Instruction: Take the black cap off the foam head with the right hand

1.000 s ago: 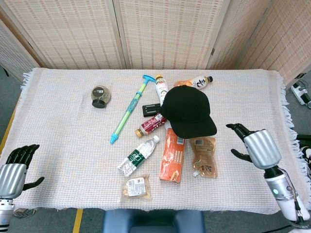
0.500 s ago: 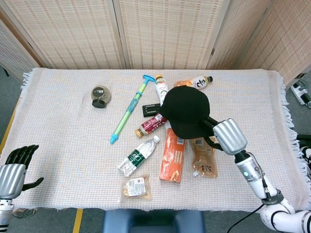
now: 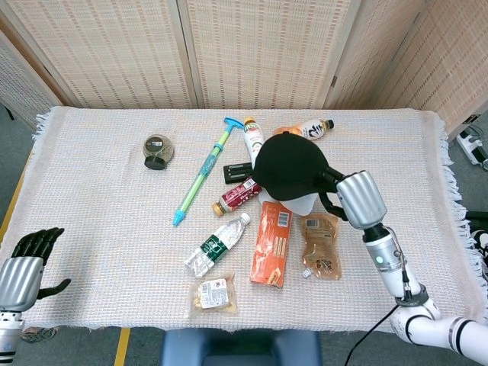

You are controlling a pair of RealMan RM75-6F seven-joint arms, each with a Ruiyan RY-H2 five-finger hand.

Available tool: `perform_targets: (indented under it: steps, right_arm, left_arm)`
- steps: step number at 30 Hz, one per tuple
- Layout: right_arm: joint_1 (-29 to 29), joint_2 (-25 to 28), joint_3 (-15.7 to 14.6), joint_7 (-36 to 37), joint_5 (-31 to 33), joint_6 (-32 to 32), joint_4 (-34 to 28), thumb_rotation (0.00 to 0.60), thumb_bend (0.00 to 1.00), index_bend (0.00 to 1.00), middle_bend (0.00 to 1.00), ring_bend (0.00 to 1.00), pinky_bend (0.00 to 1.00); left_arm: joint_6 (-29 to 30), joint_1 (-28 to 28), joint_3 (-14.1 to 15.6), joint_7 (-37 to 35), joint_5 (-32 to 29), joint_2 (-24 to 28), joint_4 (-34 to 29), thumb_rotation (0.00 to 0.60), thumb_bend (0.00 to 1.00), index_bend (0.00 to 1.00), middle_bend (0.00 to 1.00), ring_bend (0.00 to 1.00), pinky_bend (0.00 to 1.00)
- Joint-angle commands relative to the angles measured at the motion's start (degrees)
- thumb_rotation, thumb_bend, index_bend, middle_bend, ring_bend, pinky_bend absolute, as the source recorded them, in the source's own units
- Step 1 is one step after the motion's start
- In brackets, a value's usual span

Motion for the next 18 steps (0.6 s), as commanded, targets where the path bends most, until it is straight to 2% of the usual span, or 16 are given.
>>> perform_targets:
  steps: [1, 8, 18]
  right_arm:
    - [1.0, -0.8, 1.3, -0.9, 1.3, 0.4, 1.2, 0.600, 0.65, 0.75, 0.65, 0.95, 1.00]
    - [4.5, -2.4, 4.9, -3.8, 4.7, -0.5, 5.5, 0.600, 0.67, 0.77, 0.65, 0.96, 1.00]
    - [10.0, -4.6, 7.4, -5.7, 9.7, -5.0, 14.7, 0.600, 0.68, 0.77, 0.65, 0.96, 1.00]
  left_arm:
    - [-0.1, -0.1, 0.0, 0.1, 0.0, -0.1, 0.0, 0.600, 0.06, 0.15, 0.16, 0.14, 0.16]
    - [-0.7, -0.5, 0.0, 0.3, 0.2, -0.3, -0.1, 0.600, 0.06, 0.15, 0.15, 0.14, 0.16]
    - [-1.5, -0.8, 0.3, 0.2, -0.1, -0.7, 0.2, 0.600, 0.06, 0.14, 0.15, 0.14, 0.16]
